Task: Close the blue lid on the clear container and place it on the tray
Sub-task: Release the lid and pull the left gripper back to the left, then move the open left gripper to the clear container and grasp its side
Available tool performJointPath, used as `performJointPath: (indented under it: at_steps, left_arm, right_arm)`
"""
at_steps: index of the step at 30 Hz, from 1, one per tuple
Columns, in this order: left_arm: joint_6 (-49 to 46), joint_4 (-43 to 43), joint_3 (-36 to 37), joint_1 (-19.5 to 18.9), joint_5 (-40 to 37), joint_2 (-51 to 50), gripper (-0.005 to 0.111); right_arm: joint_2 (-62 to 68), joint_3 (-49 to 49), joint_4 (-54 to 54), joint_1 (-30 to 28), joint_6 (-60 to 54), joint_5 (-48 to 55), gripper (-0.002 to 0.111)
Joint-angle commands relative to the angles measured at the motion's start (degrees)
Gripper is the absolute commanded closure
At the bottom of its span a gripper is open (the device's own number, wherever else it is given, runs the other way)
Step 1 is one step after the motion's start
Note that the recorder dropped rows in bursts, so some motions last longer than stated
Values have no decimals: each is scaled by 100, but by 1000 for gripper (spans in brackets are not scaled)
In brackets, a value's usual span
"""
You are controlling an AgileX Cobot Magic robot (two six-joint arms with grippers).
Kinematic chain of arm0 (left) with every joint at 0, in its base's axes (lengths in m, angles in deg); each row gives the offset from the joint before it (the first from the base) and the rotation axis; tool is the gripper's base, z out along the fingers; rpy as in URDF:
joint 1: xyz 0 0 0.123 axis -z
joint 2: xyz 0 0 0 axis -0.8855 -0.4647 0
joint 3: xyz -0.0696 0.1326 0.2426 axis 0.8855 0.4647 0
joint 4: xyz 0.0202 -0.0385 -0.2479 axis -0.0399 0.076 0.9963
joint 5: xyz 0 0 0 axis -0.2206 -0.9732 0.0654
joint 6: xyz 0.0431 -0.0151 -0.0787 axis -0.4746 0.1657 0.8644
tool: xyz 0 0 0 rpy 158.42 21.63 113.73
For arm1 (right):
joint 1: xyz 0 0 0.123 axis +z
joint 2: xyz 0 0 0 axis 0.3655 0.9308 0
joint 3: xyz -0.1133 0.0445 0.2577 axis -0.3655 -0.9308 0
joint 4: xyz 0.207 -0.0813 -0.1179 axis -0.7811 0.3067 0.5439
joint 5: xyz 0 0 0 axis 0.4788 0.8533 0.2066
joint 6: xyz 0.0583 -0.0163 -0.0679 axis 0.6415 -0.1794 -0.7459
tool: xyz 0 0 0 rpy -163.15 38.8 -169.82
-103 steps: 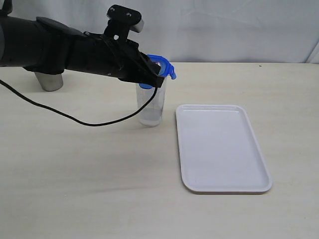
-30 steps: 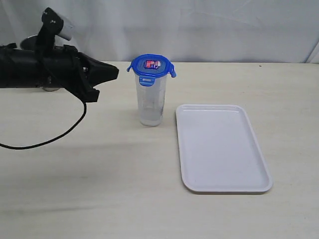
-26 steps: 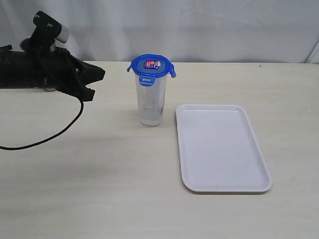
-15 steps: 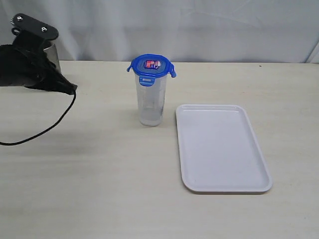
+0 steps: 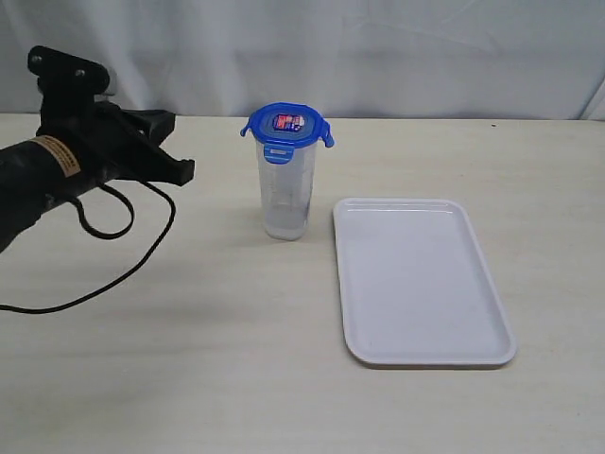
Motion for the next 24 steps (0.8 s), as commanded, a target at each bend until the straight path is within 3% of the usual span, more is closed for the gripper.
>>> performJointPath:
  at_steps: [1,6,11,14,21,24]
  left_arm:
    - [1198,-1539,209,-318,166,-10,107]
    - [1226,-1960,843,-688,1868,-232,107]
    - [1509,-2484,692,-833,2392,-1066,101]
    - [1626,-2804,523,-833,2741,-1556,85]
    - [1593,-2927,-53,-833,2553,-2335,22]
    - [1593,-3029,-321,-833,2478,-2532,16]
  right_arm:
    - [-26,-14,-11,-21,-8,-59,104]
    - [-26,-14,-11,-21,-8,-59,104]
    - [-26,-14,-11,-21,-8,-59,104]
    - [-26,-14,-11,-21,-8,-59,104]
    - [-26,-14,-11,-21,-8,-59,104]
    - [-26,-14,-11,-21,-8,-59,104]
